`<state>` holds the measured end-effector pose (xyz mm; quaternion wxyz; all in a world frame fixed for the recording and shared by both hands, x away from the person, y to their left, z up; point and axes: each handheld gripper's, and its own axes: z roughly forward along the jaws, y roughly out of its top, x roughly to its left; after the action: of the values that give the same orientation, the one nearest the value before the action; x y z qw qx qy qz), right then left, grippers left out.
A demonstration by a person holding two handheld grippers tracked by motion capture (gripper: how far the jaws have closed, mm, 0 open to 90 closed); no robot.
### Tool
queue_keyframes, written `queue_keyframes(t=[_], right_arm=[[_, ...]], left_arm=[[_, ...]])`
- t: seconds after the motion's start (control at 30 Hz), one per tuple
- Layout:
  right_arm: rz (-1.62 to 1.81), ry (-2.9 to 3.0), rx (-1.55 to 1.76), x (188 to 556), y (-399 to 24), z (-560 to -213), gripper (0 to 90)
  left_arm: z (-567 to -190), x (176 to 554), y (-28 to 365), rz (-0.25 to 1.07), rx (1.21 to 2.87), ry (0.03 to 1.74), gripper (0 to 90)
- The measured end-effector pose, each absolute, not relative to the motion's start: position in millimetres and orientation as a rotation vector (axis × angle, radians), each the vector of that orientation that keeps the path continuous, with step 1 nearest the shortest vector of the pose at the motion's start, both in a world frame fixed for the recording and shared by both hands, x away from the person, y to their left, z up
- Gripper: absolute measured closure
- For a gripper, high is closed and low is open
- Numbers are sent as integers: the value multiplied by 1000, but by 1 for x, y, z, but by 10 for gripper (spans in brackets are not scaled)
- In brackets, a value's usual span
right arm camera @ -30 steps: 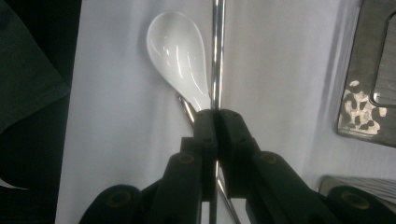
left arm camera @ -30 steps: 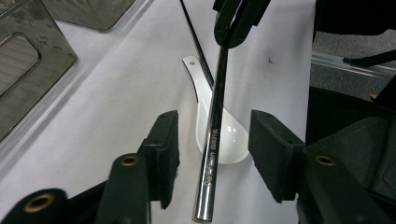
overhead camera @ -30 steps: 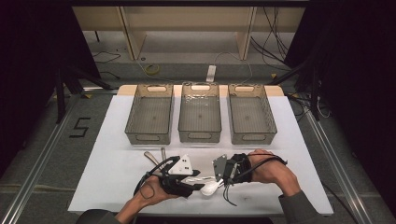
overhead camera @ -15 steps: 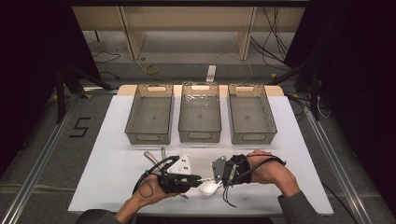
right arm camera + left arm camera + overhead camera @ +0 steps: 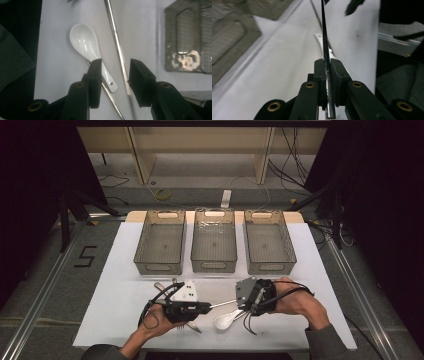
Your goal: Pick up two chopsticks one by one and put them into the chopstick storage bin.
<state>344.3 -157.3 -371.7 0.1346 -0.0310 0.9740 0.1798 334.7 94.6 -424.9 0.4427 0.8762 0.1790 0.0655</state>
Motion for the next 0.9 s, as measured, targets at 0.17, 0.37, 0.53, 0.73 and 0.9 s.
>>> queue_keyframes(t=[0.17,0.37,0.53,0.73,0.9], right_arm=[[632,2789,-11,347,-171,-364,473],[677,2826,34,352,-183,-373,379],[705,2856,110,359,-196,-387,342],[873,2805,249,364,-219,-397,332],[1059,2690,394,367,-231,-399,334]], left_arm=[[-419,342,113,206,2111,546,834],[-415,348,129,249,2042,638,834],[-411,351,141,287,1993,695,834],[-408,354,151,315,1954,745,835],[-407,357,160,350,1906,797,835]])
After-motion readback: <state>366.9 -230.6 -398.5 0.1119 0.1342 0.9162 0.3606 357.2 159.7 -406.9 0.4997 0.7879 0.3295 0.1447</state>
